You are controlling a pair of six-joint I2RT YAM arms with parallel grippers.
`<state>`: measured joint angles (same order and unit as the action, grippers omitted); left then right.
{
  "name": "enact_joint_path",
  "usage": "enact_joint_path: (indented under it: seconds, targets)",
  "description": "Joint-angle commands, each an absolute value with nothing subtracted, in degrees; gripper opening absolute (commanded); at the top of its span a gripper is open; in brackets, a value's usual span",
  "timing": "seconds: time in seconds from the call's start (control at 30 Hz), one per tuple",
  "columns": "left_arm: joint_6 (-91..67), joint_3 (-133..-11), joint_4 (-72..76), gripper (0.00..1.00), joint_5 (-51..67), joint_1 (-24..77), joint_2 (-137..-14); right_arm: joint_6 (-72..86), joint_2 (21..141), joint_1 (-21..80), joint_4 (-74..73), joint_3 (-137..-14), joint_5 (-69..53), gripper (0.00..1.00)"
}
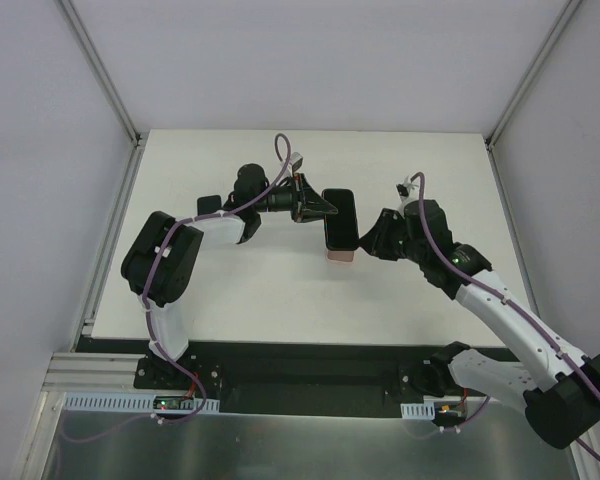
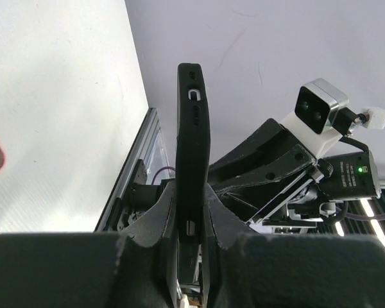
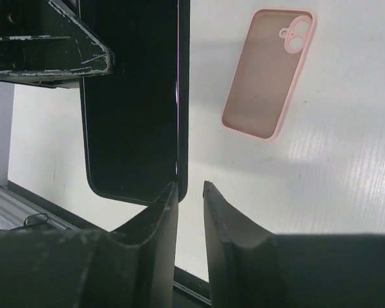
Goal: Take the phone out of the phone case
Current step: Remove the phone case from the phone.
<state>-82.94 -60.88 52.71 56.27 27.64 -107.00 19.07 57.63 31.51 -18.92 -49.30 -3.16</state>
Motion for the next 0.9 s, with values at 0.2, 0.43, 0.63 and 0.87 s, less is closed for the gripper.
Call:
enact_joint_path:
  seconds: [0.2, 0.43, 0.63, 0.87]
  targets:
    - [-88.1, -61.7, 60.6, 0.0, 57.3, 27.2, -98.8, 17.7, 63.9, 33.1, -27.7, -50.8, 6.5, 0.08]
    - [-89.3, -61.5, 62.2, 0.0, 57.0, 27.1, -98.3, 18.1, 64.9, 33.3, -27.3, -49.8, 7.1, 0.01]
    - [-89.8, -61.4, 62.4, 0.0, 56.8, 26.9, -97.4, 19.2, 66.1, 33.3, -26.0, -48.6, 6.3, 0.01]
    - [-90.4, -60.7, 63.3, 0.0, 56.4, 26.7, -96.2, 20.6, 68.4, 33.3, -23.8, -47.1, 5.4, 0.01]
